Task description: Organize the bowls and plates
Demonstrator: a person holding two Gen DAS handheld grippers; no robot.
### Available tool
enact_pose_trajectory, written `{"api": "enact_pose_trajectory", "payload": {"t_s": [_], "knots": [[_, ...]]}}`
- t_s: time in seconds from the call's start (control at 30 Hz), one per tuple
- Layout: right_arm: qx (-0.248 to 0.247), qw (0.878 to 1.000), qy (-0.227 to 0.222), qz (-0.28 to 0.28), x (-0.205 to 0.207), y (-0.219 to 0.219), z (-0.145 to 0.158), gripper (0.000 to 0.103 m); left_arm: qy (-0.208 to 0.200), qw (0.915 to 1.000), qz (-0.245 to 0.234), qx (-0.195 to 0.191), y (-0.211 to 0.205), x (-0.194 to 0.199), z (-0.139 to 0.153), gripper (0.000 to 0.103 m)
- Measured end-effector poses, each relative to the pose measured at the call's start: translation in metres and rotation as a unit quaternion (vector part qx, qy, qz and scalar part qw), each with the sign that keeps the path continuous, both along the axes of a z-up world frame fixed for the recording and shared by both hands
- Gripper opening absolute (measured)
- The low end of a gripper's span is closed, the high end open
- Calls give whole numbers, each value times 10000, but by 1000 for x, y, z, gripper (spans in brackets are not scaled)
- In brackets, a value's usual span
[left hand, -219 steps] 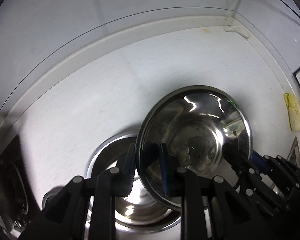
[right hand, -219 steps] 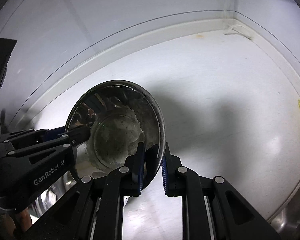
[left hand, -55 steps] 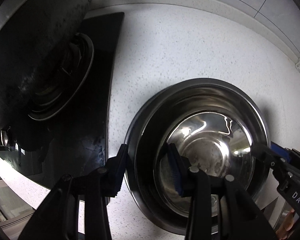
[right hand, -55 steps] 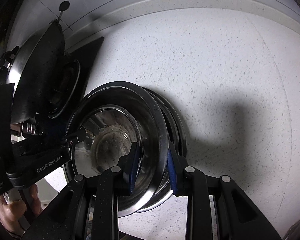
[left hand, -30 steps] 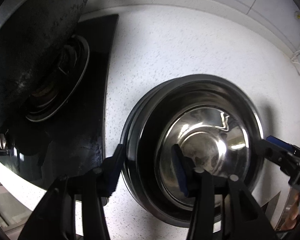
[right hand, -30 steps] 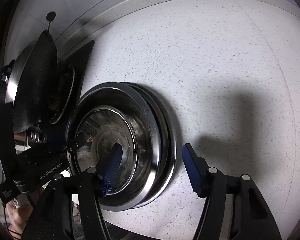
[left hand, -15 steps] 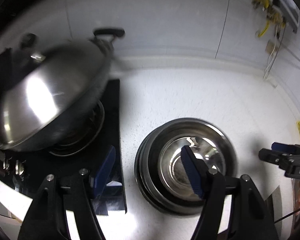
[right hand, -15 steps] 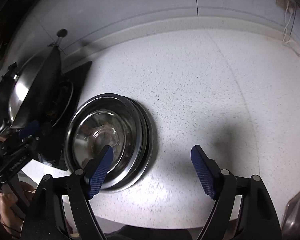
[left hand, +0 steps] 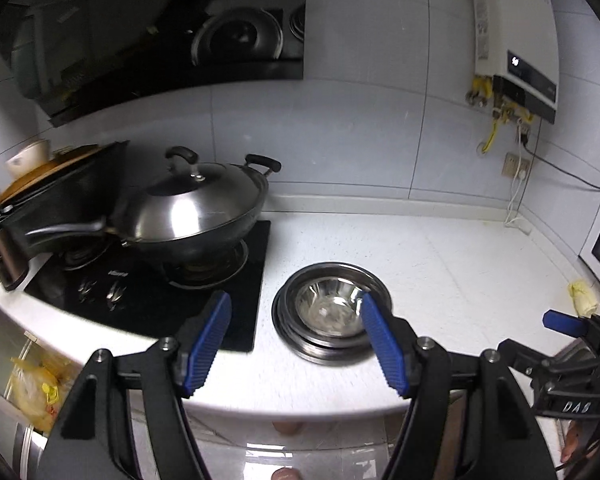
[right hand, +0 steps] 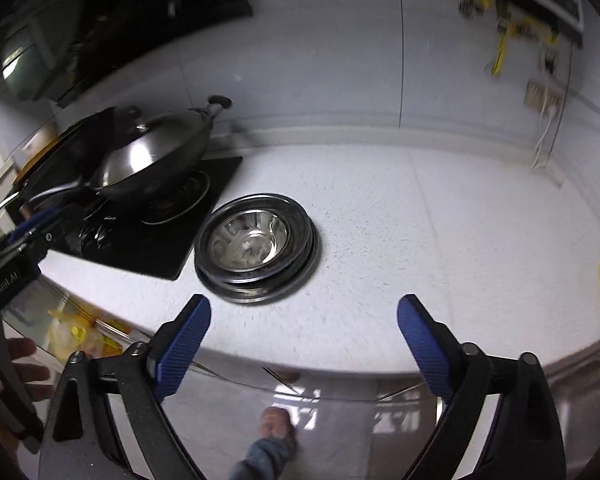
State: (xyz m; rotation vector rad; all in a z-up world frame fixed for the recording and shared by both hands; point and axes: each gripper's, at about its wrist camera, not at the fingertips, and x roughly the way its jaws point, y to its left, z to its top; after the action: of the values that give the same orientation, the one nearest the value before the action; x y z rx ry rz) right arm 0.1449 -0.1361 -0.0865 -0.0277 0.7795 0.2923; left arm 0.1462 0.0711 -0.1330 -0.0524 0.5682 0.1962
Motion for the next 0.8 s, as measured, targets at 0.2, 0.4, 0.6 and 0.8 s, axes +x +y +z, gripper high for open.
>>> {"api": "enact_pose_trajectory", "payload": {"t_s": [0.2, 0.4, 0.6, 0.8], "knots": [[182, 9995, -245, -96, -47, -9, 28, 98, -130, 9999, -25, 85, -18, -60, 27, 67], [467, 9968, -596, -238, -81, -12, 53, 100, -299, 9995, -13, 127, -19, -98, 49, 67], [691, 9935, -756, -502, -114, -10, 62, 100, -274, 9994, -120, 194, -10, -121, 60, 67], [823, 9908, -780, -734, -142, -3, 61, 100, -282, 9992, -208, 195, 0, -141, 64, 67]]}}
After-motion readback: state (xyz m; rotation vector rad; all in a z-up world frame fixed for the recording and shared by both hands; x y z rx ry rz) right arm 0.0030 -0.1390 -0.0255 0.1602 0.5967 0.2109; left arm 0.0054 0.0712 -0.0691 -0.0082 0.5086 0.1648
